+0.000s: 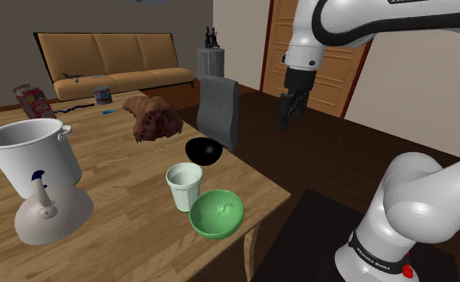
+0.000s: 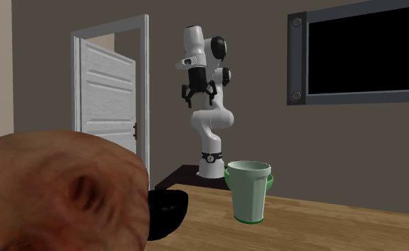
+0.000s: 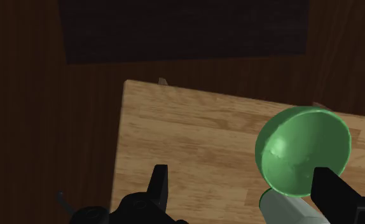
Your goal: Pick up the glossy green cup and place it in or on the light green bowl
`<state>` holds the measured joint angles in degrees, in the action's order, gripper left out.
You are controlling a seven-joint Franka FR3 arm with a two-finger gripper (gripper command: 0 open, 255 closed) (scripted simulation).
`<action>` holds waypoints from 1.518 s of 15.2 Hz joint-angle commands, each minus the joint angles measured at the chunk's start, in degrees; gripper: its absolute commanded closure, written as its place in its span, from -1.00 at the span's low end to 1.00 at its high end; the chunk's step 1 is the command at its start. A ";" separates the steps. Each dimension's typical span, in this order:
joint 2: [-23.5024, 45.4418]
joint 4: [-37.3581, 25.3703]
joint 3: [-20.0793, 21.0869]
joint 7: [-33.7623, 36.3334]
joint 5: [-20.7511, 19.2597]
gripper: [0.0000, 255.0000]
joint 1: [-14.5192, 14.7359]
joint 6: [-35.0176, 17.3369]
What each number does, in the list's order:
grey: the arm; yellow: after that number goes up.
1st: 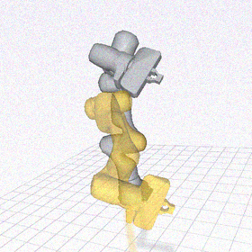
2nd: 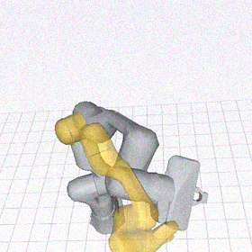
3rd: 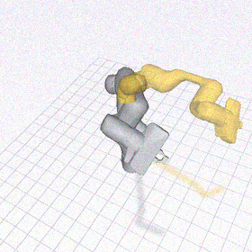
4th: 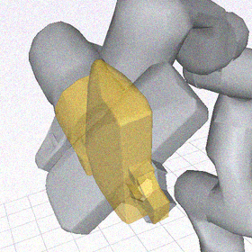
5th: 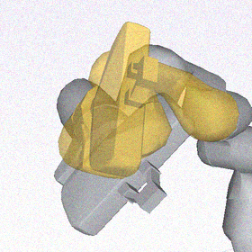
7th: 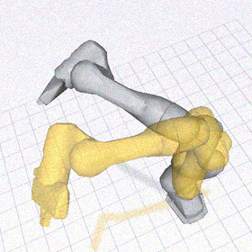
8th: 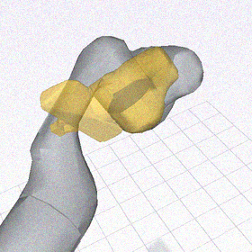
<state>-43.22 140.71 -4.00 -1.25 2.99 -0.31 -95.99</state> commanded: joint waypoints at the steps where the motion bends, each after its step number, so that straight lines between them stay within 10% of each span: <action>1: 0.00 0.00 0.00 0.00 0.00 -1.00 0.00 0.00; 23: 44.73 -18.77 7.26 4.65 3.76 -1.00 6.31 -28.91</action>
<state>-0.50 123.18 2.91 2.98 6.82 5.68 -123.95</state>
